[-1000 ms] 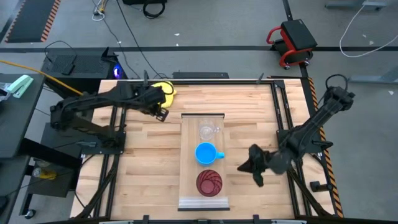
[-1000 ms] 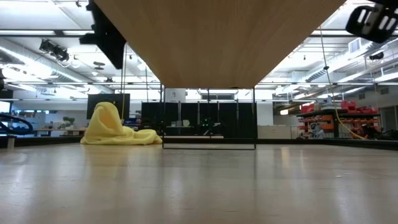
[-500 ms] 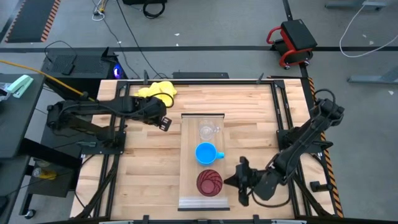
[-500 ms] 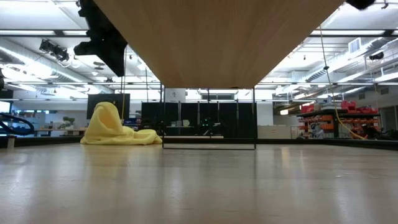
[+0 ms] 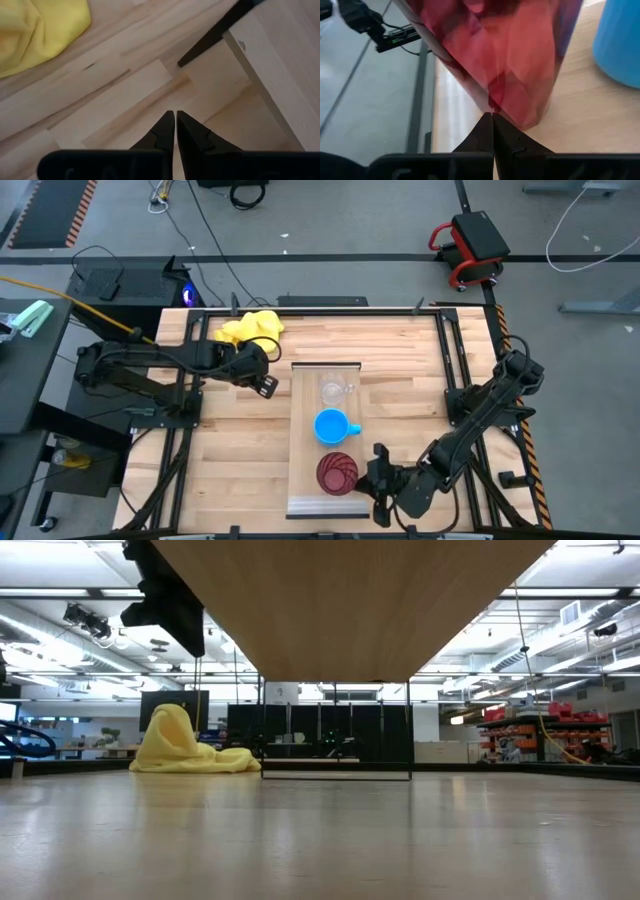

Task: Stack small to large cups/mugs on shelf
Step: Adjust the red cup on the shelf, then return to Home Position

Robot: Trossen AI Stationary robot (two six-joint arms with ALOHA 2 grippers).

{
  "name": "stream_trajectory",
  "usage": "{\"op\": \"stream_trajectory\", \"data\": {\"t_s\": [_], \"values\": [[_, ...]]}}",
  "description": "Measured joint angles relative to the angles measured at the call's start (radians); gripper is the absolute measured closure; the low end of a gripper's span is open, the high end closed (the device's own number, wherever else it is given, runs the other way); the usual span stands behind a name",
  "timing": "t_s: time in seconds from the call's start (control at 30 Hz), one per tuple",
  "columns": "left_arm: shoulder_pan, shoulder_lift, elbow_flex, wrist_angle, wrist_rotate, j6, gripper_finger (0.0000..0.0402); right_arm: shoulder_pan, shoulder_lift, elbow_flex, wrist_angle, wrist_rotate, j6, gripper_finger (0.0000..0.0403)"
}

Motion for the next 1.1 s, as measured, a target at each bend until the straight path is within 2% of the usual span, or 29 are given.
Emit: {"op": "stream_trajectory", "data": {"t_s": [0.3, 0.6, 0.87, 1.1], "values": [[-0.021, 0.000, 0.000, 0.000, 0.000, 0.000, 0.0389, -0.037, 0.013, 0.006, 0.013, -0.002, -0.016, 0.0401], [-0.022, 0.000, 0.000, 0.000, -0.012, 0.000, 0.0376, 0.006, -0.012, 0.006, -0.003, -0.002, 0.013, 0.0401], [-0.045, -0.045, 0.000, 0.026, -0.028, -0.003, 0.0384, 0.013, -0.224, 0.006, -0.248, 0.037, 0.097, 0.0399], [-0.088, -0.181, 0.000, 0.203, -0.063, 0.040, 0.0387, 0.012, -0.442, 0.006, -0.322, 0.113, 0.103, 0.0391]]}}
